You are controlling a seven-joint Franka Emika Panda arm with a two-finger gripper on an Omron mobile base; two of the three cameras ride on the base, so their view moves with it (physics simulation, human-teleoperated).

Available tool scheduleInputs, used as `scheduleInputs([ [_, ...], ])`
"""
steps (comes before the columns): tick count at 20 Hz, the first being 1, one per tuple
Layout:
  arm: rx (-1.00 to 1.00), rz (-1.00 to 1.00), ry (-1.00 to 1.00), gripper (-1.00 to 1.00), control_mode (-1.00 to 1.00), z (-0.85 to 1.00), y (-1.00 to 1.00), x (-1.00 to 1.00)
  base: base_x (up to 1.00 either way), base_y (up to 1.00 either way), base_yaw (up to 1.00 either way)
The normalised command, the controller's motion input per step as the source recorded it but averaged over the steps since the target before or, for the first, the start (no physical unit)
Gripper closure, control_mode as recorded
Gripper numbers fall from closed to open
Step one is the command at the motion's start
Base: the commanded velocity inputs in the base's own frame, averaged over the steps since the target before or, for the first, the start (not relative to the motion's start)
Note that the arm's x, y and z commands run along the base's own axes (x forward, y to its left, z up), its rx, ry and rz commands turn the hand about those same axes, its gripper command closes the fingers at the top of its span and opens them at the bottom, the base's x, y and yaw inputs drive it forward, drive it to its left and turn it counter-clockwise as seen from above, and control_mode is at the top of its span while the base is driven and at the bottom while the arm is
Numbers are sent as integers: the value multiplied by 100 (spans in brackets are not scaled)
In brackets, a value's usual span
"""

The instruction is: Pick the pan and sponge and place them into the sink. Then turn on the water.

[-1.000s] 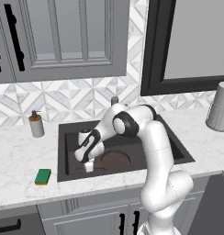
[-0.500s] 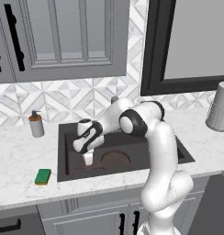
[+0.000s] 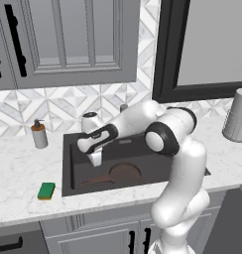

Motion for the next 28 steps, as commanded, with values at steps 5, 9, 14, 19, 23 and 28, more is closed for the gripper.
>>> scheduleInputs([
  [5,1,27,-11,-100,-100,49,-1,-10,0,0,0],
  [9,6,31,-8,-100,-100,52,0,-13,0,0,0],
  [14,13,27,-8,-100,-100,52,0,-14,0,0,0],
  [19,13,20,0,-100,-100,51,12,-17,0,0,0],
  [23,7,13,-5,-100,-100,48,15,-18,0,0,0],
  [28,0,11,-1,-100,-100,18,53,-20,0,0,0],
])
